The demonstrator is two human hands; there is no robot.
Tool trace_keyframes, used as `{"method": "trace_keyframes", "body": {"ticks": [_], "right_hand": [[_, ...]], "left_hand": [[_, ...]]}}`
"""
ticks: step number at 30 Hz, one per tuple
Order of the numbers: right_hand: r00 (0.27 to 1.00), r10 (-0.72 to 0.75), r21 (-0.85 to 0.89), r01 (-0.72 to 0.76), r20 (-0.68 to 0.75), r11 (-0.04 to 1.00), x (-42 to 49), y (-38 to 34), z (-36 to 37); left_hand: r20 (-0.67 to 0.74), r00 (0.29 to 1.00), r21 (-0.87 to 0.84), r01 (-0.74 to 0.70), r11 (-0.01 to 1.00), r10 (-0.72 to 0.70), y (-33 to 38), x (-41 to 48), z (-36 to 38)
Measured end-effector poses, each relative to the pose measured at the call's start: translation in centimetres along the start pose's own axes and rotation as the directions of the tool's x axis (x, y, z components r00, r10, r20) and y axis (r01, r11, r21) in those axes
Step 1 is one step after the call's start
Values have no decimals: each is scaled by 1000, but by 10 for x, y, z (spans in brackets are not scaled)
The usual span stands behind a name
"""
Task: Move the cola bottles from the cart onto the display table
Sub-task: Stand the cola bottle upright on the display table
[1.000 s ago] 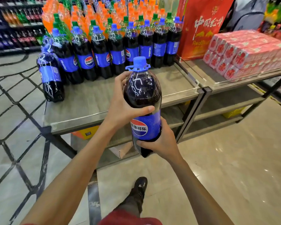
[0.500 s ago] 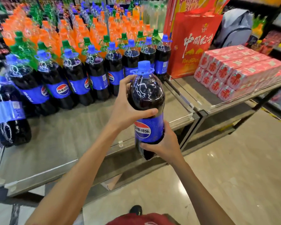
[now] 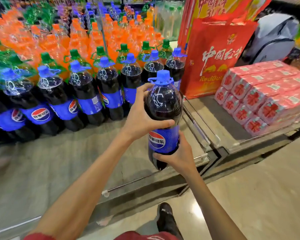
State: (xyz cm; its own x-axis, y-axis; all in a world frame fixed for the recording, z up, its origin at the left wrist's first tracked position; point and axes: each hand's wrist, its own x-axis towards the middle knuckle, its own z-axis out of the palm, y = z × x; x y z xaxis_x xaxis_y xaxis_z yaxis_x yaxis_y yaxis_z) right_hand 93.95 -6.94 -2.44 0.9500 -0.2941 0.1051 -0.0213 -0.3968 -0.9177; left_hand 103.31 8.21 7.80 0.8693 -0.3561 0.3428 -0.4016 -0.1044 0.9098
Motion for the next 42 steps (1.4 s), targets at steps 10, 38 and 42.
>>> {"method": "trace_keyframes", "body": {"ticks": [10, 38, 42], "right_hand": [[997, -6, -1, 6, 76, 1000, 124, 47, -46], [993, -24, 144, 7, 113, 990, 290, 117, -62], [993, -35, 152, 17, 116, 988, 292, 125, -63]], "left_hand": [[-33, 998, 128, 56, 990, -52, -23, 101, 56], [-21, 996, 326, 85, 941, -83, -89, 228, 112], [0, 997, 335, 74, 939, -78, -94, 230, 118]]}}
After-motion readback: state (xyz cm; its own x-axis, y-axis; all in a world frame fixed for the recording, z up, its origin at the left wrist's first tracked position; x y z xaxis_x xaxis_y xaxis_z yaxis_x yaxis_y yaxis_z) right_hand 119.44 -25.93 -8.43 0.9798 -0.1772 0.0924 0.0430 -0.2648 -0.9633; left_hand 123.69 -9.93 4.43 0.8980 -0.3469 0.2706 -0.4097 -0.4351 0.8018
